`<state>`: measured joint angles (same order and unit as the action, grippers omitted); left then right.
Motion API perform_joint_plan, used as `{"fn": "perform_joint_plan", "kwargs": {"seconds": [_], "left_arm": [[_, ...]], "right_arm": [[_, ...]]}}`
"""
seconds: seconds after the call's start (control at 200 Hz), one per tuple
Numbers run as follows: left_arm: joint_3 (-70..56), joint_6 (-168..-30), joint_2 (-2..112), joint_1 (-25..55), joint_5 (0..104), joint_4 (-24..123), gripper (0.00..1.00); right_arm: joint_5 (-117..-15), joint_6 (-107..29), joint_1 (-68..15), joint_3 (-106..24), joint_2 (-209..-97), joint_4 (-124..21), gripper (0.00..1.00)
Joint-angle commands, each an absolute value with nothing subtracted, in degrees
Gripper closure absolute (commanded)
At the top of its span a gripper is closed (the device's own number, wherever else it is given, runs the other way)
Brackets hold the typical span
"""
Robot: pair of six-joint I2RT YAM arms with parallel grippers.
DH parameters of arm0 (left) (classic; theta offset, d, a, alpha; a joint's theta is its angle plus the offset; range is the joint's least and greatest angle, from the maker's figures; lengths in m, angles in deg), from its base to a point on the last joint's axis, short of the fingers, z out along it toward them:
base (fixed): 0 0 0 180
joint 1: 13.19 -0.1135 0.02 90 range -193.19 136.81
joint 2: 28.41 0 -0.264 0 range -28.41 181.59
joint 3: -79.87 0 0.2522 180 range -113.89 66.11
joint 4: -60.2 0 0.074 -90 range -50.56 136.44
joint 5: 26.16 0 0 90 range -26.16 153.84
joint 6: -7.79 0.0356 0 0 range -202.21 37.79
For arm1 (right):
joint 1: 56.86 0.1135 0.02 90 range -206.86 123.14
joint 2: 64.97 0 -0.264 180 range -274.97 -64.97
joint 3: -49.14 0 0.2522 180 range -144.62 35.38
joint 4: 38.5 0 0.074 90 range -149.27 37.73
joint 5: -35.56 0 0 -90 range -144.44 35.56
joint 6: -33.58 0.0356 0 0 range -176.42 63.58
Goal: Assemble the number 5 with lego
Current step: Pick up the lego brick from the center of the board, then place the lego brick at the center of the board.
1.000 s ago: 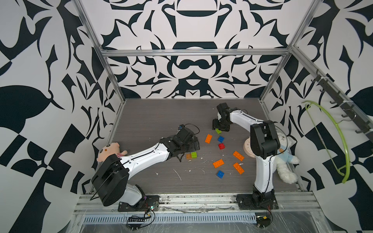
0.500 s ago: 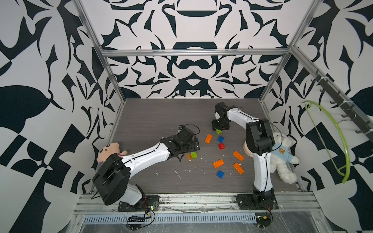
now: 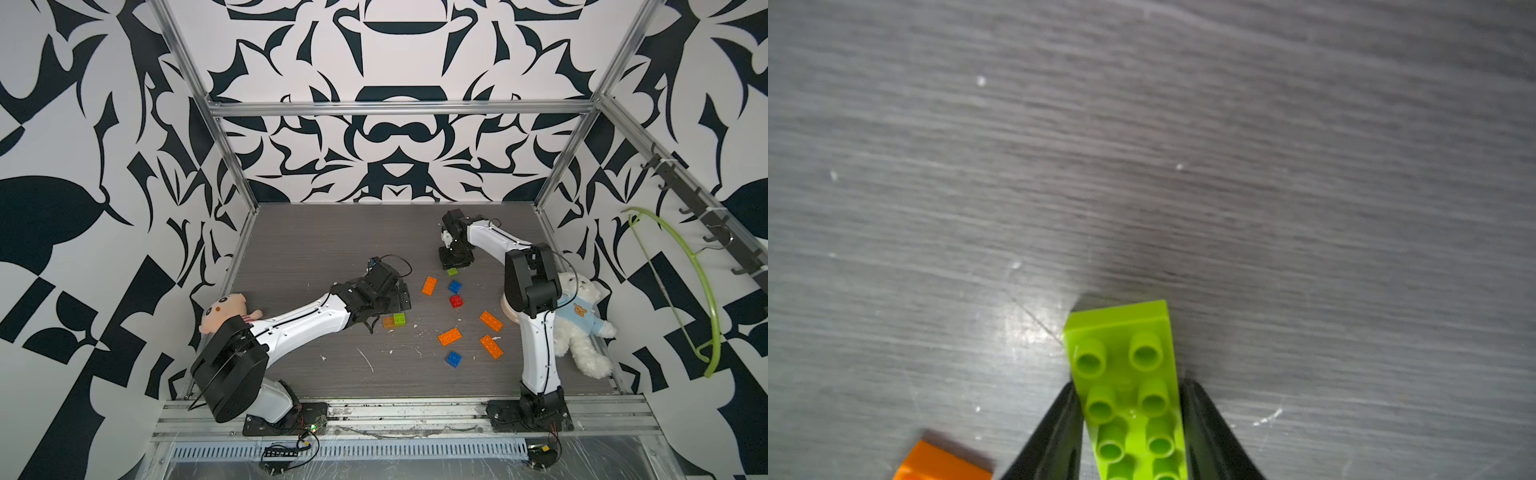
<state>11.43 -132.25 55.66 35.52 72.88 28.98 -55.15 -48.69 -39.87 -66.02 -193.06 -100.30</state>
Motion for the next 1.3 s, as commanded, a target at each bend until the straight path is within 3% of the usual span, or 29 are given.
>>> {"fn": "perform_joint_plan", "kwargs": {"seconds": [0.0,0.36,0.515,0.63,0.85,1.0,1.15,1.295], "left_arm": [[11.29,-132.48,53.85,35.24,73.55,27.71,0.01],[15.58,-135.11,46.41,35.24,77.36,25.2,0.01],[18.96,-135.95,40.67,34.54,80.49,21.85,0.01],[23.46,-136.97,36.42,27.98,75.18,21.66,0.01],[31.53,-138.1,27.67,14.32,61.51,26.21,0.01],[31.93,-136.56,25.55,12.57,61.31,24.56,0.01],[30.99,-135.95,25.8,12.48,61.62,22.82,0.01],[30.99,-135.95,24.88,12.48,62.77,21.86,0.01]], "right_arm": [[-54.33,-48.58,-39.85,-67.63,-190.82,-103.01,0.63],[-57.23,-48.29,-39.47,-58.28,-173.04,-100.65,0.66],[-59.37,-51.55,-34.83,-48.53,-164.16,-97.66,0.67],[-57.32,-55.87,-27.49,-41.81,-157.93,-94.61,0.68],[-62.66,-66.76,-14.04,-27.82,-148.35,-85.72,0.68],[-63.03,-76.83,-6.9,-25.05,-150.06,-85.5,0.69],[-66.13,-84.11,-4.43,-30.77,-157.87,-94.09,0.69],[-64.88,-88.72,-3.64,-31.08,-161.57,-91.14,0.69]]}}
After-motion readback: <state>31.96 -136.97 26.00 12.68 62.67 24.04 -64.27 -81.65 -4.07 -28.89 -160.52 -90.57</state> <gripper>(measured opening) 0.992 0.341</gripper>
